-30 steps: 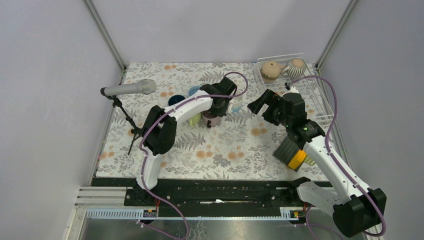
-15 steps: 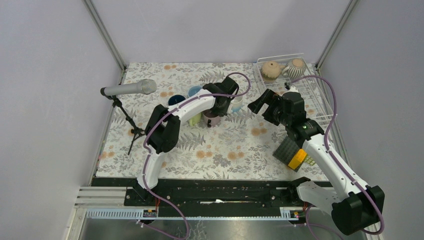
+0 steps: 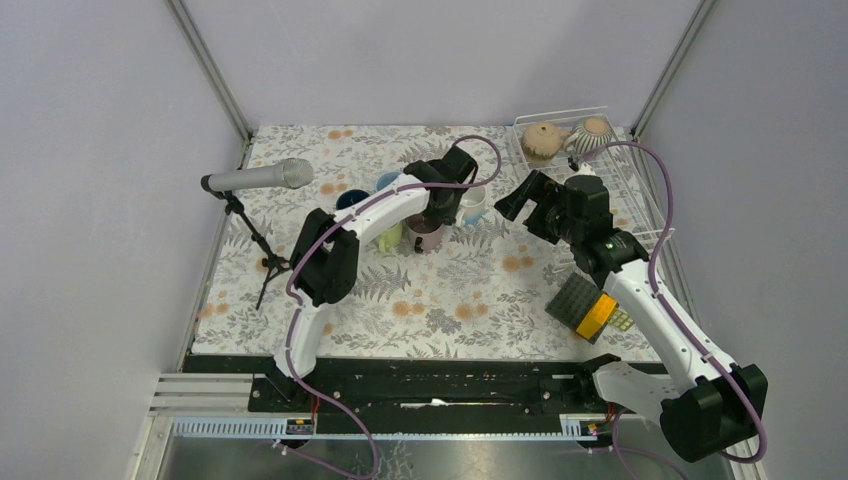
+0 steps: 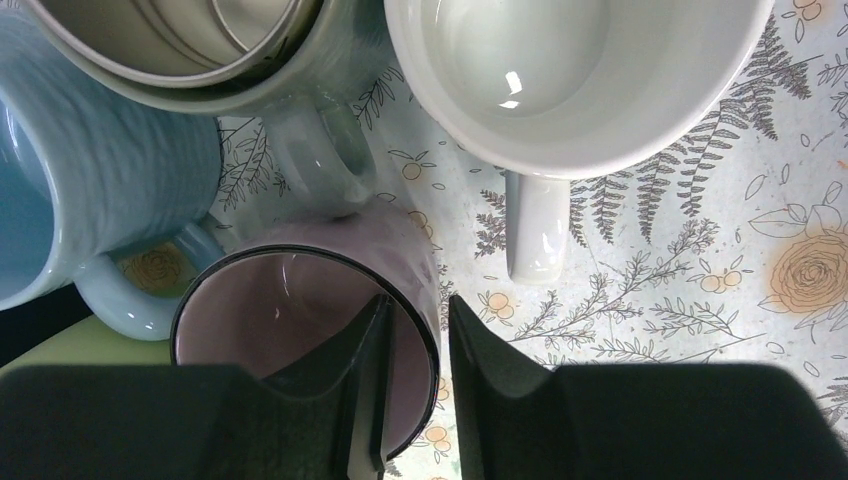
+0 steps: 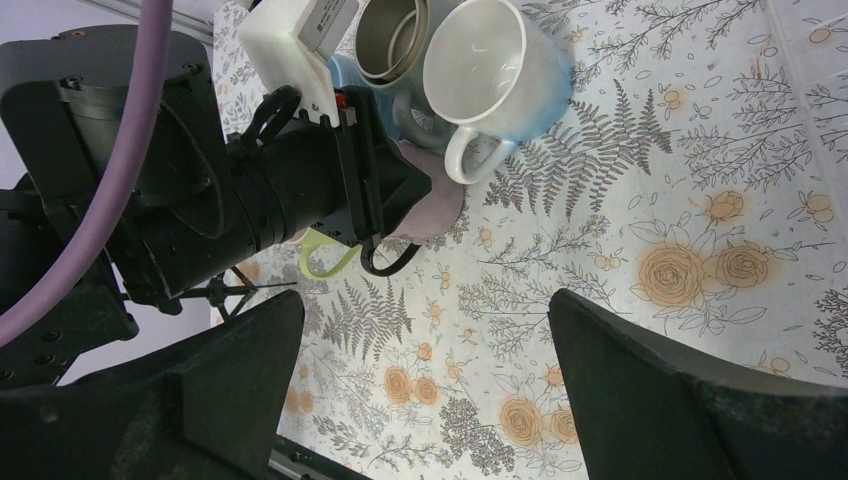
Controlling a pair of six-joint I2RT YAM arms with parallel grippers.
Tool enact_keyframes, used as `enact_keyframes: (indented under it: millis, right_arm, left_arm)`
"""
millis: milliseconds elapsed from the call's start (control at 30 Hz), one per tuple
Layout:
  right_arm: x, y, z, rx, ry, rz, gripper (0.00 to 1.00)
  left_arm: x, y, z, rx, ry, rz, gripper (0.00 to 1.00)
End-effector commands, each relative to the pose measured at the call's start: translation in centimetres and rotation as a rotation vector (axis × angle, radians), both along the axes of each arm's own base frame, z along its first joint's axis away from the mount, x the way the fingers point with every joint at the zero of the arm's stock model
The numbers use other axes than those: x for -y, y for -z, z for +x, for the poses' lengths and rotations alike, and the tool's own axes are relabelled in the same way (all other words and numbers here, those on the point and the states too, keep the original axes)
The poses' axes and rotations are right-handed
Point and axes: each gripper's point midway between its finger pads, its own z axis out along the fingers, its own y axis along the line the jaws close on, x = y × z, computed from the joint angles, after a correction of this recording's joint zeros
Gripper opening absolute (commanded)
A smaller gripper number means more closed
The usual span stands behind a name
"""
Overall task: Unload the cups from the dish rack
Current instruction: Place the cup at the center of the board.
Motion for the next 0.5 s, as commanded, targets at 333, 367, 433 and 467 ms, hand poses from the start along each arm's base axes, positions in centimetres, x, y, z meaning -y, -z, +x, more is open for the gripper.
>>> enact_keyframes:
  millis: [333,367,433,467]
  right_arm:
    - [1.8,-2.9,4.3,0.03,0.097,-0.079,1.0]
    - [2.4,-2.8,4.8,0.031,0.127,-0.093,1.0]
    - [3.2,-2.9,5.9,0.033,0.165,-0.112,1.0]
    - [3.7,-2.8,6.6,0.036,0.184,-0.131,1.0]
  left_arm:
    - [3.5,-12.9,-4.6,0.214,0.167,-0.216,0.7]
    - [3.8,-13.4,-5.2,0.217,0.184,-0.233,0.81]
    - [4.1,-14.3,-6.6,0.227,0.222,-0.256,0.98]
    - [4.3,-14.7,-7.2,0.234,0.241,-0.262,0.99]
